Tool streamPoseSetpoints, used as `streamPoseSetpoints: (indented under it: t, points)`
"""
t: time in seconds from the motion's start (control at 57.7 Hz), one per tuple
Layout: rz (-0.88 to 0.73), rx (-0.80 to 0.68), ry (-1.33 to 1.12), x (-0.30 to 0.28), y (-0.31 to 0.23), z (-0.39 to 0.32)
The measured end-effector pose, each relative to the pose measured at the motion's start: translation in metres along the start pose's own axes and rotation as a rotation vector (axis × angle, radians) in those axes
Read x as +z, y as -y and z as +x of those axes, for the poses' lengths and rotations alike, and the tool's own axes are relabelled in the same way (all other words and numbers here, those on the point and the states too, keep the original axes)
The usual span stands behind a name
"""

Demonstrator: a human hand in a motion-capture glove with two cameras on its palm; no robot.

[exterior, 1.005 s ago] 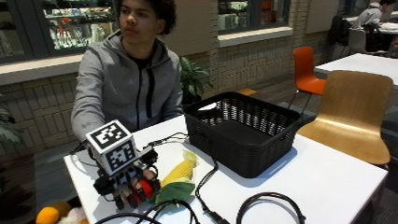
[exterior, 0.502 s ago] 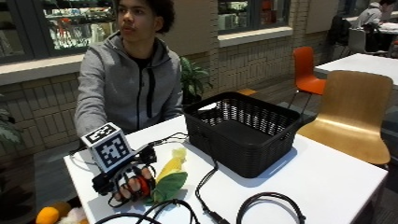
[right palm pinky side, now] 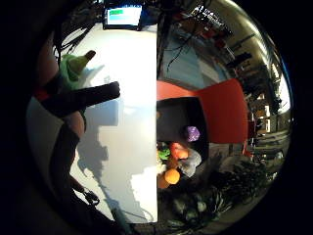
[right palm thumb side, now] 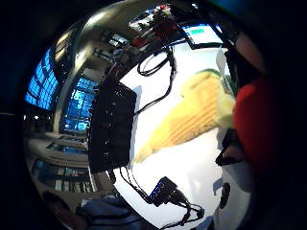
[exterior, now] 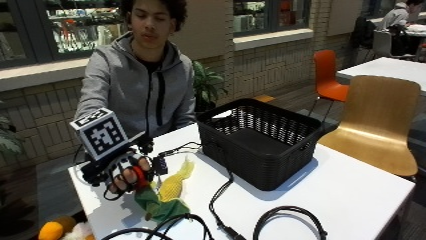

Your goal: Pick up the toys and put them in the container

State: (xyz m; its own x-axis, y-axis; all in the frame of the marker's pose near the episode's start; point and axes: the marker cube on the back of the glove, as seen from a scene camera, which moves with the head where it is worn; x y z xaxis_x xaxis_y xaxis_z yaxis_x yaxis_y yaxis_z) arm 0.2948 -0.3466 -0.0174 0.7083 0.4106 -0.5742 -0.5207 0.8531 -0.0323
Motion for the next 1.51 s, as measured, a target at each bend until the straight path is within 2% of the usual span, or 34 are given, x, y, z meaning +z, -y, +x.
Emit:
streamPoseSetpoints:
  t: [0.208, 0.468, 0.624, 0.762, 0.935, 1.126, 1.507]
  points:
    - [0.063, -0.073, 0.031, -0.045, -0.005, -0.044]
    - [0.056, -0.425, -0.037, -0.064, -0.003, -0.182]
    - [0.003, -0.421, -0.142, -0.057, 0.019, -0.211]
    - [-0.067, -0.365, -0.057, -0.057, 0.03, -0.207]
    - [-0.046, -0.344, -0.054, -0.069, 0.031, -0.202]
    - [-0.026, -0.416, -0.06, -0.074, 0.026, -0.227]
    - [-0.055, -0.627, -0.032, -0.057, 0.014, -0.338]
